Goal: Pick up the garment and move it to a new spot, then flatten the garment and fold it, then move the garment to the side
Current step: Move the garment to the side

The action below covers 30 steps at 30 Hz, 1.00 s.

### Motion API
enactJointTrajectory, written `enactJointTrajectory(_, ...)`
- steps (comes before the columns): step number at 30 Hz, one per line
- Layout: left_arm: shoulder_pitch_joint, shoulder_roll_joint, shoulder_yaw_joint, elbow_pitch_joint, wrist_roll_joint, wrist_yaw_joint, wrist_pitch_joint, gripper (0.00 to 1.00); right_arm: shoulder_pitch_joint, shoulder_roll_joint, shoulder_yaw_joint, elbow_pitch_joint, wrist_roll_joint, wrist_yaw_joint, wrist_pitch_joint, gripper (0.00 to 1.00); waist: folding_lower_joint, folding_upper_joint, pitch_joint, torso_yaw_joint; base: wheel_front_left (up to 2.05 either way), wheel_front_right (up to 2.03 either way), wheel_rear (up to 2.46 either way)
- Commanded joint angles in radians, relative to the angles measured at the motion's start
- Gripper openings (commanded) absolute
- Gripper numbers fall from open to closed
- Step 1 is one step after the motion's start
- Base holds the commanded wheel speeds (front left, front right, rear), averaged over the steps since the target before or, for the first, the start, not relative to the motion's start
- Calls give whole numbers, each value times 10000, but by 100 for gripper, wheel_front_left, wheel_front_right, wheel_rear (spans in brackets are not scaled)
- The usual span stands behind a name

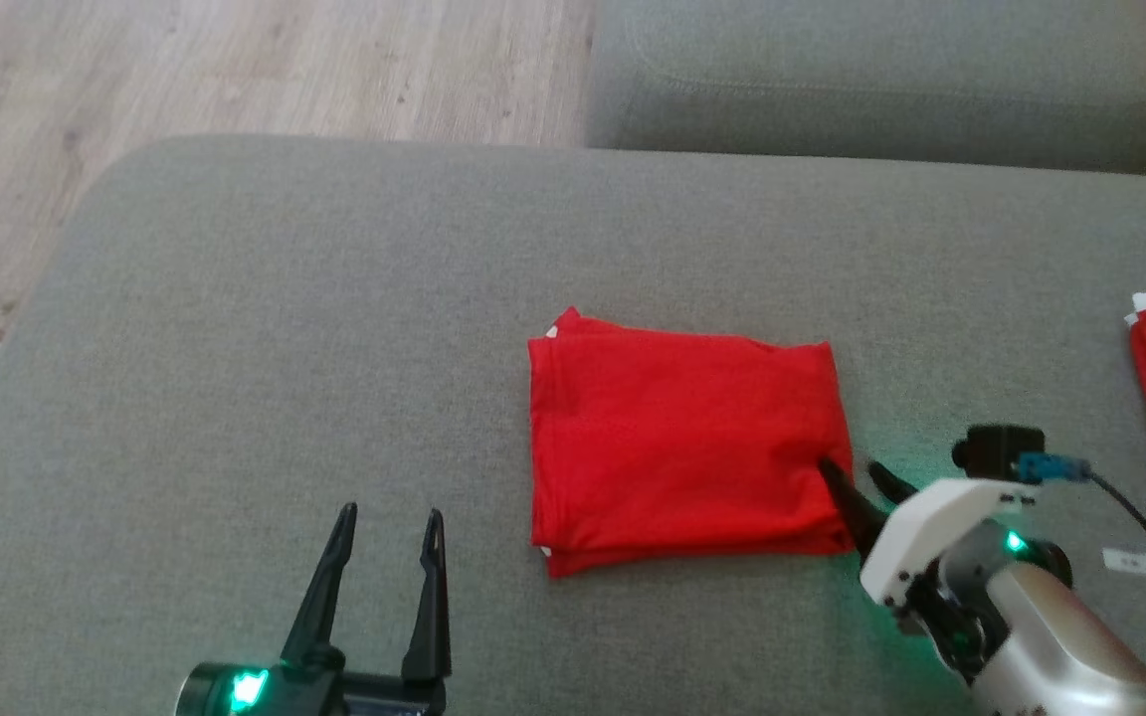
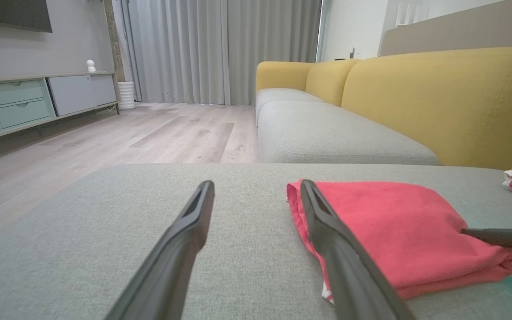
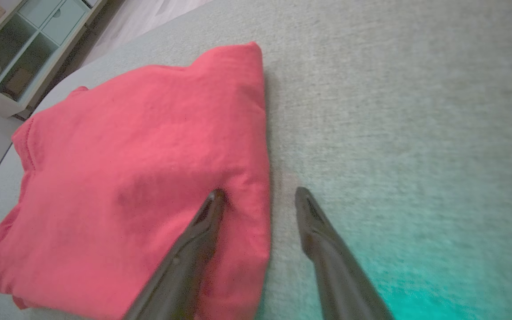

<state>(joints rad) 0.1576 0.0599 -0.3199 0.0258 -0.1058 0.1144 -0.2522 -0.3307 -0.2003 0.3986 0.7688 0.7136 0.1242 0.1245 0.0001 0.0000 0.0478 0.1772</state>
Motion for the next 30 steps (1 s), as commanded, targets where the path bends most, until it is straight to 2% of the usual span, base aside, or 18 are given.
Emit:
enactJointTrajectory(1, -484, -96, 246, -346, -100, 52, -95, 100, -359, 100, 305, -119, 160, 65, 73, 0, -1, 0, 122, 29, 0, 0, 0)
enactJointTrajectory(6, -577, -96, 213, -429, -124, 86, -95, 100, -813, -91, 818, -68, 652, 65, -216, 0, -1, 0, 399, -315, 0, 0, 0)
enactJointTrajectory(12, -734, -96, 327, -789, -222, 191, -95, 100, -1556, -979, 1410, -378, 700, 65, -611, 0, -1, 0, 717, -1260, 0, 0, 0)
enactJointTrajectory(20, -1262, -96, 353, -1357, -372, 129, -95, 100, -2921, -3187, 1709, -1318, 561, 65, -260, 0, -1, 0, 1463, -2578, 0, 0, 0)
enactJointTrajectory(25, -1636, -96, 350, -1806, -467, 226, -95, 100, -3553, -4700, 1329, -1816, 350, 65, 158, 0, -1, 0, 1994, -3014, 0, 0, 0)
enactJointTrajectory(30, -1929, -97, 272, -1944, -479, 263, -95, 100, -3777, -5922, 545, -1975, 158, 65, 449, 0, -1, 0, 2370, -3172, 0, 0, 0)
